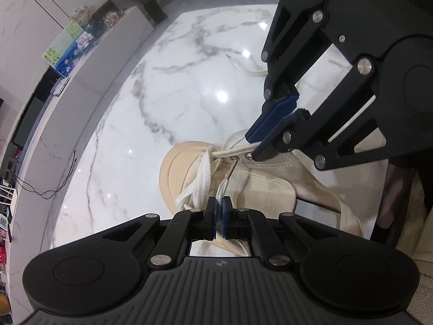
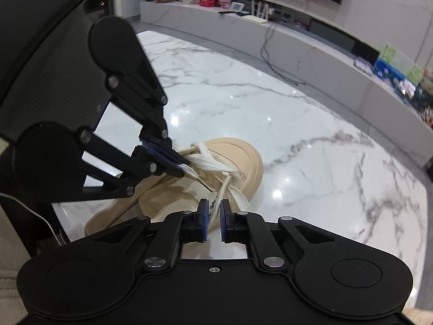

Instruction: Lace up shoes with both hands

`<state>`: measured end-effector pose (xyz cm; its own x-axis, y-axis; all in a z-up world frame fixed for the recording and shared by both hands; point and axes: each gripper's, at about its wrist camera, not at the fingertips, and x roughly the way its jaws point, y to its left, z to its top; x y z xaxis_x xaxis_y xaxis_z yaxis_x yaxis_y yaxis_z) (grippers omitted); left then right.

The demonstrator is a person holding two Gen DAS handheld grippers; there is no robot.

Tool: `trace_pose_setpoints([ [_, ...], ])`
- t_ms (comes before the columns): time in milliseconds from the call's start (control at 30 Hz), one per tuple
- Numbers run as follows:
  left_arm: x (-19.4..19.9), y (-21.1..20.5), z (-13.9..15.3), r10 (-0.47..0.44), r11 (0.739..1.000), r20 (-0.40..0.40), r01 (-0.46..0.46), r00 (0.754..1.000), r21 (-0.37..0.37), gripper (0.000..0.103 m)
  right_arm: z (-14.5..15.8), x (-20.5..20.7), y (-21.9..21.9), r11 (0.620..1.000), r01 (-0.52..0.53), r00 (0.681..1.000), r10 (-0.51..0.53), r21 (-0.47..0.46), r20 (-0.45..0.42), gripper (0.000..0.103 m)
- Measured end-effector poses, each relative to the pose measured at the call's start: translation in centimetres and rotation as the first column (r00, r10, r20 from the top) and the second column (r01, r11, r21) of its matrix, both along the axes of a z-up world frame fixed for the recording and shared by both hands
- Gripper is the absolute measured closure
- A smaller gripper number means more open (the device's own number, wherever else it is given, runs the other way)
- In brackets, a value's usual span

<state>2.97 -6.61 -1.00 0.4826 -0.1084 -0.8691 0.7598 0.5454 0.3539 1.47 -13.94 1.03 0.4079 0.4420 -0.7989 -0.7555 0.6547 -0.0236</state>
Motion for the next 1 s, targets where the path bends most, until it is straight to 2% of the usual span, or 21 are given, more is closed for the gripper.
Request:
trace_pose_setpoints([
  [667,0.9,-0.4,-0.7,0.011,1.000,-0.014,-0.011,1.000,0.013,0.100,-0.2,-0.3,-0.3,1.000,0.004,1.000,-0.005,0.011,0.006,0.097],
  [1000,1.1,-0.7,-0.4,-0.005,1.000,-0.009,0.005,1.000,-0.021,0.100,-0.3,-0.2,-0.2,1.000,-0.008,1.000,0.008,0.019,0.000,0.097],
])
